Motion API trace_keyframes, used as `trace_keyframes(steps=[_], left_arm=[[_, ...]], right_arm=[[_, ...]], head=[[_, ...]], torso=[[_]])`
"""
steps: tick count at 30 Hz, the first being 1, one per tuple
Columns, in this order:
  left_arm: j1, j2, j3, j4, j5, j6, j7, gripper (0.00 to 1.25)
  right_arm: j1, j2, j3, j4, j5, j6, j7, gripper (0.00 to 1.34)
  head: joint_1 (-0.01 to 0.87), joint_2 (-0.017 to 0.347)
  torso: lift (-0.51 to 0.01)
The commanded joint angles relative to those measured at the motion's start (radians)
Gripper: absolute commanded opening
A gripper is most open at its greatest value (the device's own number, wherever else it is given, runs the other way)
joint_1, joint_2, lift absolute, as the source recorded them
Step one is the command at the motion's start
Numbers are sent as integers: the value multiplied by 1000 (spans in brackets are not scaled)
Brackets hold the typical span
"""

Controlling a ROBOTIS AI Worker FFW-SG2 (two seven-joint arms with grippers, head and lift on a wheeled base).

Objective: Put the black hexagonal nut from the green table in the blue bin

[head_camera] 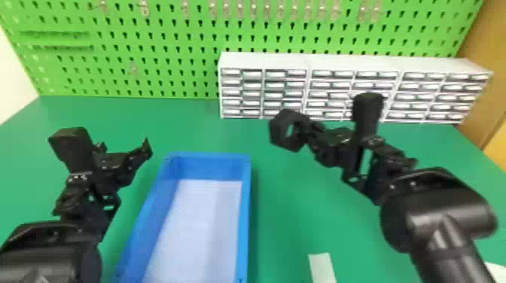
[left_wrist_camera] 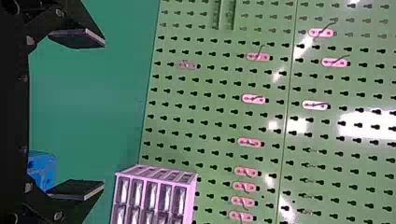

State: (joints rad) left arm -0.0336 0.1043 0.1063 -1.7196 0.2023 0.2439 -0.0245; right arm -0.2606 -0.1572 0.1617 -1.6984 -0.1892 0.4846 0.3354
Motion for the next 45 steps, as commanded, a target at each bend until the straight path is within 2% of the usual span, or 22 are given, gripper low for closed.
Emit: trace_keyframes(steps=[1, 8, 17, 27, 39, 45], left_arm=[[-3, 0, 1, 2, -3, 0, 0, 1045], [-6, 0, 3, 3, -3, 0, 0, 1045], [-11, 0, 1, 6, -4, 0, 0, 1045], [-22, 0, -7, 12, -4, 0, 0, 1045], [-31, 0, -13, 18, -6, 0, 0, 1045], [-32, 0, -13, 18, -6, 0, 0, 1045]], right_arm=[[-17, -10, 88, 14, -41, 0, -4, 328], [-34, -4, 179, 40, -76, 0, -6, 328], [-63, -13, 279, 66, -116, -1, -7, 328], [-95, -2, 348, 94, -148, -9, -7, 328], [-111, 27, 406, 140, -167, -46, -7, 330], [-112, 28, 417, 151, -168, -52, -7, 330]], head=[[666, 32], [666, 32], [666, 32], [666, 32], [666, 32], [666, 32]], torso=[[-100], [-100], [-100], [-100], [-100], [-100]])
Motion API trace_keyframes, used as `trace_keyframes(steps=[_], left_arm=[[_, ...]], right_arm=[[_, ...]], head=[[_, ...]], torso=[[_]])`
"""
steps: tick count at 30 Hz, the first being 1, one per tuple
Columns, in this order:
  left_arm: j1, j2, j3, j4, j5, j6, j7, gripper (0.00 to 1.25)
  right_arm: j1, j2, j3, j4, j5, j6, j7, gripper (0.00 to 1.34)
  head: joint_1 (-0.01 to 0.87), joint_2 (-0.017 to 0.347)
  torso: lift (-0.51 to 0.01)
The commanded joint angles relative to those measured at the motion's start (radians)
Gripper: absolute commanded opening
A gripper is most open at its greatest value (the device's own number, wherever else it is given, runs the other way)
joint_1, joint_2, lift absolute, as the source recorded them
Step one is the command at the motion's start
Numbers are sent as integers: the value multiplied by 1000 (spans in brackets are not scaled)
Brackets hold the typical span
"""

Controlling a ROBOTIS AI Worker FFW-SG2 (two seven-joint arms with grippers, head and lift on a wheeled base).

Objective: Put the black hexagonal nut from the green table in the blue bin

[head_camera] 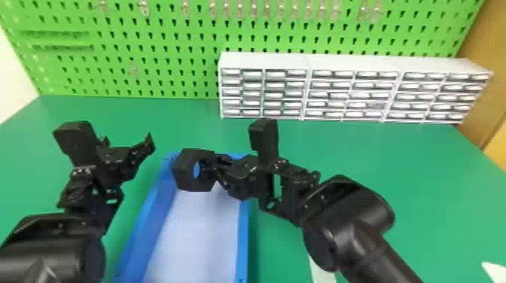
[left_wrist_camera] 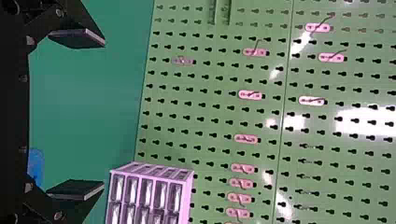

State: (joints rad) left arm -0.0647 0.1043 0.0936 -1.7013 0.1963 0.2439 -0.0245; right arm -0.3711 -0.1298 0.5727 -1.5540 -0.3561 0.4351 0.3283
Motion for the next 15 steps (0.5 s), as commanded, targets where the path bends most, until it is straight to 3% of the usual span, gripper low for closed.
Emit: trace_keyframes(steps=[1, 10, 15], left_arm=[[-1, 0, 0, 0, 0, 0, 0, 1046], [-4, 0, -2, 0, 0, 0, 0, 1045], [-4, 0, -3, 0, 0, 0, 0, 1045]], right_arm=[[-2, 2, 4, 6, 0, -2, 0, 330], [-2, 2, 13, 11, -6, -2, 0, 336], [0, 2, 10, 11, -10, -2, 0, 540]], head=[[666, 32], [666, 32], [666, 32]], torso=[[-100], [-100], [-100]])
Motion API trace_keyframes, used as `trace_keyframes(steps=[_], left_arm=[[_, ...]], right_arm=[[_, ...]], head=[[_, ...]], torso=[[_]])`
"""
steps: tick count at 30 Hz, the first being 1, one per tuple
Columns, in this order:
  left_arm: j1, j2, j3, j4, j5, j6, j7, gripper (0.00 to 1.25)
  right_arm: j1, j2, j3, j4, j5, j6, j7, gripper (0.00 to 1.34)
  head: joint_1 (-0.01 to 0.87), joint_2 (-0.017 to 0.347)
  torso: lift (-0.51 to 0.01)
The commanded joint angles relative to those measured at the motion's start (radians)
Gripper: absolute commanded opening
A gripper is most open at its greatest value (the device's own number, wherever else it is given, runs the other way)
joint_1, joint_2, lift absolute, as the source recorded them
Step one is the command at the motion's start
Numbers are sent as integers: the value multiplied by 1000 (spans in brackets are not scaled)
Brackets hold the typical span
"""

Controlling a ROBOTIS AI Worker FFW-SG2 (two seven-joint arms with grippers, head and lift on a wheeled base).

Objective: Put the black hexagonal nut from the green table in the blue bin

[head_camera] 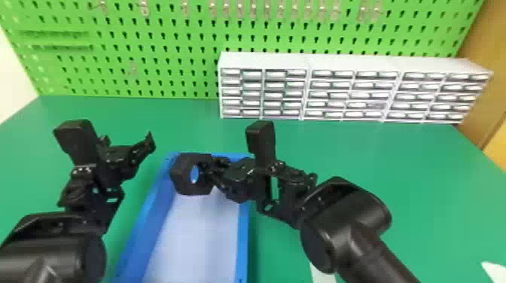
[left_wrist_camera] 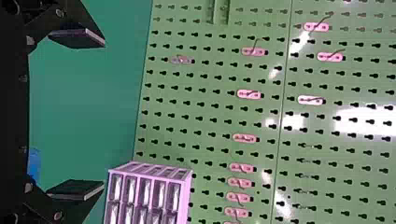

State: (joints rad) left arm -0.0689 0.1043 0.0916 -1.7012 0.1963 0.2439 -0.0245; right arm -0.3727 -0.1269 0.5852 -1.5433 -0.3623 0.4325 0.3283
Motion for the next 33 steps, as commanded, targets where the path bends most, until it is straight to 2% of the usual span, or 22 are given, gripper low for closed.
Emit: trace_keyframes(steps=[1, 5, 9, 33], left_arm=[[0, 0, -1, 0, 0, 0, 0, 1046], [-2, 0, -1, 0, 2, 0, 0, 1045], [0, 0, -1, 0, 2, 0, 0, 1045], [3, 0, 0, 0, 2, 0, 0, 1046]], right_arm=[[3, 0, -2, 0, -6, 0, 0, 632], [6, 3, -5, 0, -7, 0, 0, 888], [8, 6, -15, 0, -4, 0, 0, 1000], [12, 6, -30, 0, -3, 0, 0, 1017]], head=[[666, 32], [666, 32], [666, 32], [666, 32]], torso=[[-100], [-100], [-100], [-100]])
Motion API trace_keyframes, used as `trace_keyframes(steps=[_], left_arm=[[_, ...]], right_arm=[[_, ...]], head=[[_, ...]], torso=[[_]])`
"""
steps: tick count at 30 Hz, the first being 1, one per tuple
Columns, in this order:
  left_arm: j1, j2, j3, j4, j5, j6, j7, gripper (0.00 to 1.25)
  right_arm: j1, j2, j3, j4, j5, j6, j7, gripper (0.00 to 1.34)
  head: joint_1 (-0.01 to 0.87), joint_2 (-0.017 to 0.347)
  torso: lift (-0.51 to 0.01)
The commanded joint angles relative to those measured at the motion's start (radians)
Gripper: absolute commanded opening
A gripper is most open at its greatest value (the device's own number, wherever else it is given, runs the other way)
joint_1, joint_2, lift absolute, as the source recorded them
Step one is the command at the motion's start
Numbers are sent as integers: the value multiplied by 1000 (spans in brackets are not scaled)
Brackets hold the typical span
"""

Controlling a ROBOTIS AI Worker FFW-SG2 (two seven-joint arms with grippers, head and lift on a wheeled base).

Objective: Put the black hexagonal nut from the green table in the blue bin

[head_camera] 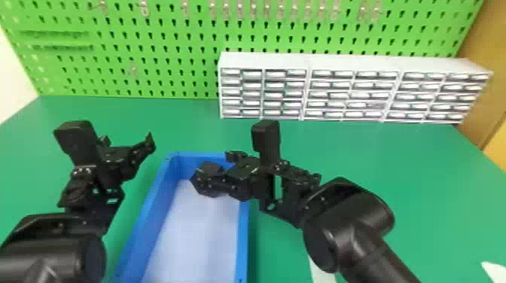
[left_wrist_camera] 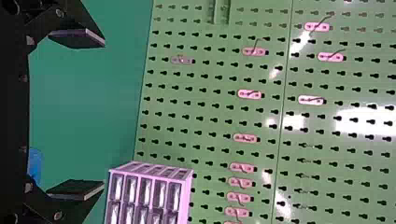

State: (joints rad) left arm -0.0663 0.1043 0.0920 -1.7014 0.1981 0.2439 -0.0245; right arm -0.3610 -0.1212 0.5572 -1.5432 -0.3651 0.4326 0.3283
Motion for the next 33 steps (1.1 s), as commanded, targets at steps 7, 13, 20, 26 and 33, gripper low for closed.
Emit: trace_keyframes(steps=[7, 13, 20, 26, 33], left_arm=[[0, 0, 2, 0, 1, 0, 0, 1045], [2, 0, 3, 0, 1, 0, 0, 1046], [8, 0, 12, -1, 3, 0, 0, 1045], [13, 0, 15, -1, 4, 0, 0, 1045], [14, 0, 20, -1, 6, 0, 0, 1045]], right_arm=[[4, 0, -13, 0, 0, 0, 0, 1017], [16, 2, -42, 0, 18, 0, 0, 1017], [74, 15, -194, -2, 83, -32, 0, 1017], [155, 38, -407, -11, 166, -95, 0, 1017], [235, 69, -631, -43, 235, -175, 0, 1017]], head=[[666, 32], [666, 32], [666, 32], [666, 32], [666, 32]], torso=[[-100], [-100], [-100], [-100], [-100]])
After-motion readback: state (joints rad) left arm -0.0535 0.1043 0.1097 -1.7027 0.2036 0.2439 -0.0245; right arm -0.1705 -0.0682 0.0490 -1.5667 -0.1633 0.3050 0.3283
